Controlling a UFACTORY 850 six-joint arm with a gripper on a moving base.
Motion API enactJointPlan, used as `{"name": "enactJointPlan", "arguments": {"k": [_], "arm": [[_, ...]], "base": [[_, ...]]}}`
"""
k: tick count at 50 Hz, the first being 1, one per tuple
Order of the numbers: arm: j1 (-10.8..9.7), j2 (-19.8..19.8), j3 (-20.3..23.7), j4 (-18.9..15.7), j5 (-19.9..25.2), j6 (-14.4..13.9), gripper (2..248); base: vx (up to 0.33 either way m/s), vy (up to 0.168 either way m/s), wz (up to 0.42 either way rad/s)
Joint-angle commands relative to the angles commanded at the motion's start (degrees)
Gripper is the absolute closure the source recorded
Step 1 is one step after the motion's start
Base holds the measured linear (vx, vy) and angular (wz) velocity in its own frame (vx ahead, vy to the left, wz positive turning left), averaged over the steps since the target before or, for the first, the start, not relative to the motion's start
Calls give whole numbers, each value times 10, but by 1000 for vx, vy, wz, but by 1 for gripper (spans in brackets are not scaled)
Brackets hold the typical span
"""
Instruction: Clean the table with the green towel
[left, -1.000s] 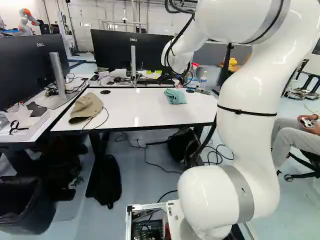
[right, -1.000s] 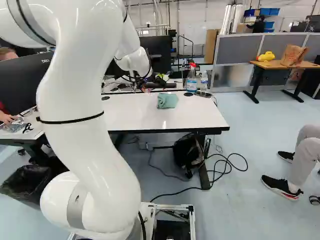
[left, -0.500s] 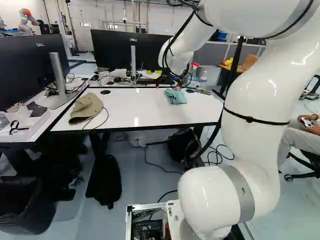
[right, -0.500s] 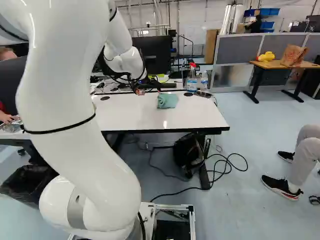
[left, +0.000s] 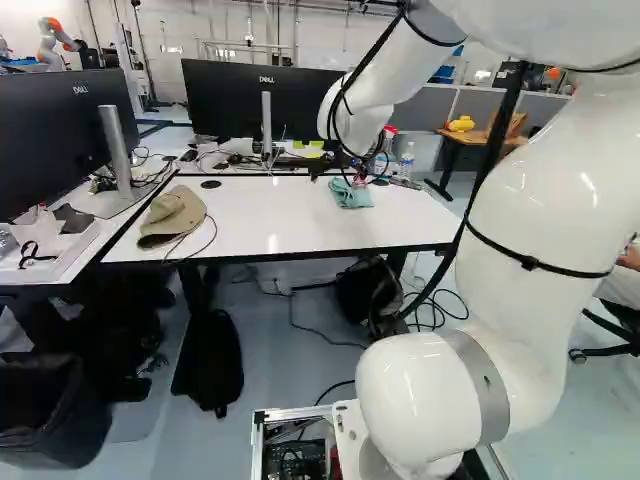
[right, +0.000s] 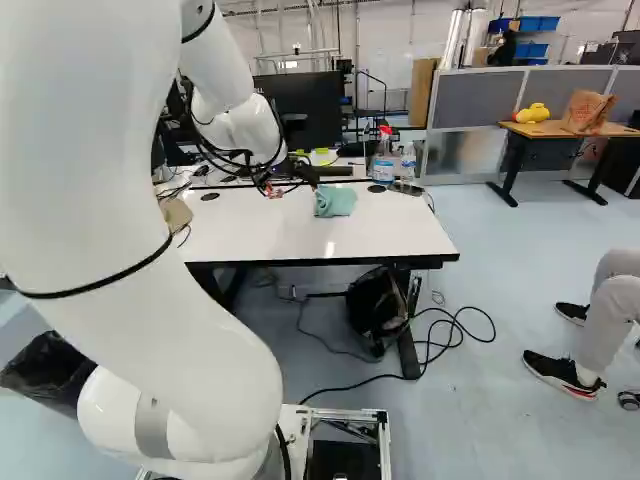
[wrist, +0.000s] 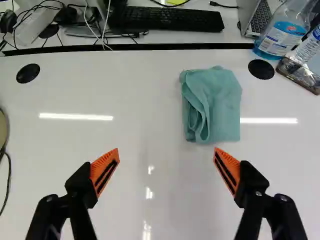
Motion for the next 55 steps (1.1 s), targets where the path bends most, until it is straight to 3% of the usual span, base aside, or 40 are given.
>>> {"name": "enactJointPlan", "arguments": {"k": [27,55], "arm": [[-9,80,81,0,0,0,3],[-9,85,95,0,20,0,3]], "base": [[0,0,0],[0,0,0]]}}
